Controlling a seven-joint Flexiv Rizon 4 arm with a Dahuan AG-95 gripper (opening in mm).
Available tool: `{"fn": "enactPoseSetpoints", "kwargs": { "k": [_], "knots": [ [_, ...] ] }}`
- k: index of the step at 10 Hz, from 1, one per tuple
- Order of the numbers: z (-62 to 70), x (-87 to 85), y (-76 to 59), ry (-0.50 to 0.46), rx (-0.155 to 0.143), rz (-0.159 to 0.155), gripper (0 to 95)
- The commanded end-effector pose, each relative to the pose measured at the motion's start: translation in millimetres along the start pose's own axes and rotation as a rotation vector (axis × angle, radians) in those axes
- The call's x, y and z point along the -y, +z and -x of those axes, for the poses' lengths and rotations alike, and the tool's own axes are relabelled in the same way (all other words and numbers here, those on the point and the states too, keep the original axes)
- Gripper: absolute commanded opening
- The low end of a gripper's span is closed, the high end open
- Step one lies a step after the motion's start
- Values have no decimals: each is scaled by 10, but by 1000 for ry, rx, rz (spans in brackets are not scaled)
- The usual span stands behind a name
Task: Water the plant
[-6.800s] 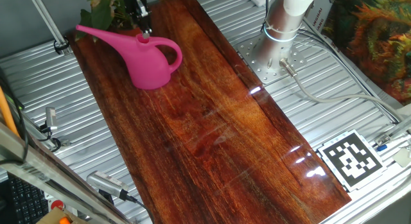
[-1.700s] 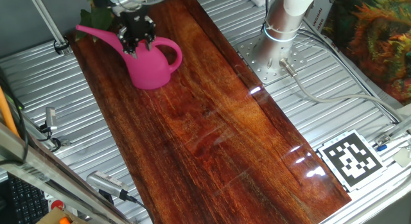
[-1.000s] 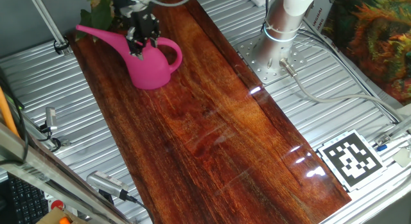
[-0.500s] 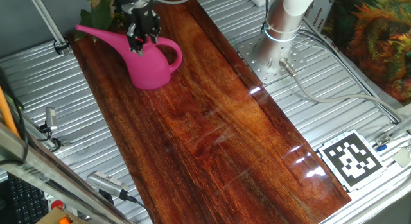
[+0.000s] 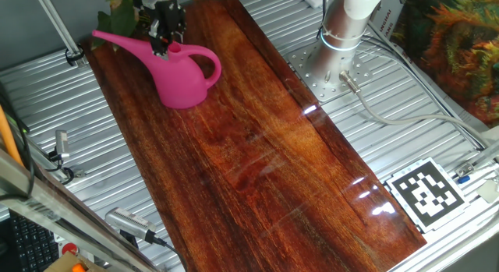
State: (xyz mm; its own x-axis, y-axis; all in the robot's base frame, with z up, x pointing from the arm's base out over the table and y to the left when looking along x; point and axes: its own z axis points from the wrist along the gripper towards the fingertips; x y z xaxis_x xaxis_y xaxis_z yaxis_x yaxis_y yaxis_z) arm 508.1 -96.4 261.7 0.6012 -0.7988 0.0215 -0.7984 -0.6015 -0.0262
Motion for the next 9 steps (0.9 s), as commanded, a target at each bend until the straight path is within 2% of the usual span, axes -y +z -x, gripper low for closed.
{"fn": "enactPoseSetpoints", "kwargs": {
  "k": [1,9],
  "knots": [
    [-29,25,108,30,-7,-29,570],
    [-72,107,280,63,-19,-52,570]
  ]
}}
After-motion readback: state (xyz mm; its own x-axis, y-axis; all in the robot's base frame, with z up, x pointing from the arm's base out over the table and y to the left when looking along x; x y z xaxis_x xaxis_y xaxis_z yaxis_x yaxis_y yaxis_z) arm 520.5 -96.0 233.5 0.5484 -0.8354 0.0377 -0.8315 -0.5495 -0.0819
